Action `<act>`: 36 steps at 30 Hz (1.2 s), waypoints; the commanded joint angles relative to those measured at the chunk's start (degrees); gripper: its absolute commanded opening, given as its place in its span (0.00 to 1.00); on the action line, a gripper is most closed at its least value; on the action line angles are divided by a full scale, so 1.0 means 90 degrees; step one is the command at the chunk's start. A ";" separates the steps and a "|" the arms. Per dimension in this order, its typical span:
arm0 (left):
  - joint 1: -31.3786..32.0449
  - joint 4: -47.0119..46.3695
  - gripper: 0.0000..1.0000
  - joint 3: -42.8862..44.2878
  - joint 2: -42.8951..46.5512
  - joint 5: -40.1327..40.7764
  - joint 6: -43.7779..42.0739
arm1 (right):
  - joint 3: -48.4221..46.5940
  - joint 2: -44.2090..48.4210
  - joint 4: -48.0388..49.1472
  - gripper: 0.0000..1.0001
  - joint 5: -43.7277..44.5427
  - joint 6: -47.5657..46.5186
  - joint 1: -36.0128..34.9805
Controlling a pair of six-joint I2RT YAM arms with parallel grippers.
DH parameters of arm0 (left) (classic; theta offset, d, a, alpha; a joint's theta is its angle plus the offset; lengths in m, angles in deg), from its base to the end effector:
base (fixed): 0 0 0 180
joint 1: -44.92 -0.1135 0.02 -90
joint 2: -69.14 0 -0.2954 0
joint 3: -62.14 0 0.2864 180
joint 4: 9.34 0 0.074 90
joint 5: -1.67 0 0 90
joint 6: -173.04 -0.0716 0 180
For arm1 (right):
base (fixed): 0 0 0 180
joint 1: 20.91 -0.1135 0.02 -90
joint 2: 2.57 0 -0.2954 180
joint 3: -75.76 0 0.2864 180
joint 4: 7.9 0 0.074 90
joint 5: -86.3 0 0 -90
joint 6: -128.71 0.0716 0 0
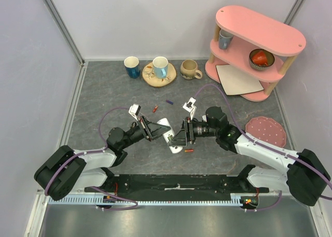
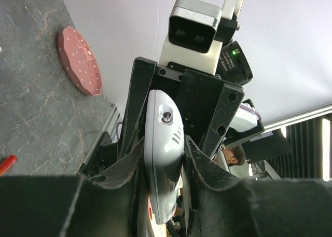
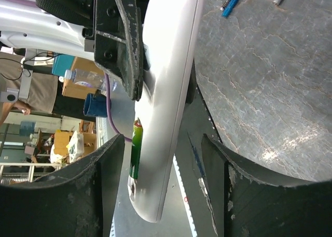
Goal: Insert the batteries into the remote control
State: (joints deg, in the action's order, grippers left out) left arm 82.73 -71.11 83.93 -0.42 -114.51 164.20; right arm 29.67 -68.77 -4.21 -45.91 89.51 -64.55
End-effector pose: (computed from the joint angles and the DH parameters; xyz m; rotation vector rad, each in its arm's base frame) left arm 0.1730 -0.1742 0.2117 -0.1499 1.6797 -1.9731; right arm 0.1778 0.2360 0.2494 -0.4795 2.1595 1.7237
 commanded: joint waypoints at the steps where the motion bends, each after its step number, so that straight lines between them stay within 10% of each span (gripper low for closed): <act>1: 0.0028 -0.2008 0.02 0.0163 0.0082 -0.0158 0.0005 | -0.0421 0.0333 -0.0299 0.69 0.0217 -0.0206 0.0034; 36: 0.0028 -0.2008 0.02 0.0319 0.0219 -0.0373 -0.0015 | -0.0343 -0.0008 -0.0524 0.44 0.0579 -0.0147 0.0171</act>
State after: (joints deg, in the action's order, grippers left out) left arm 82.73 -69.67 84.04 0.32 -115.95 164.09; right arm 28.47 -67.70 -5.26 -42.70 91.00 -63.44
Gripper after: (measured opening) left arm 0.330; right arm 0.460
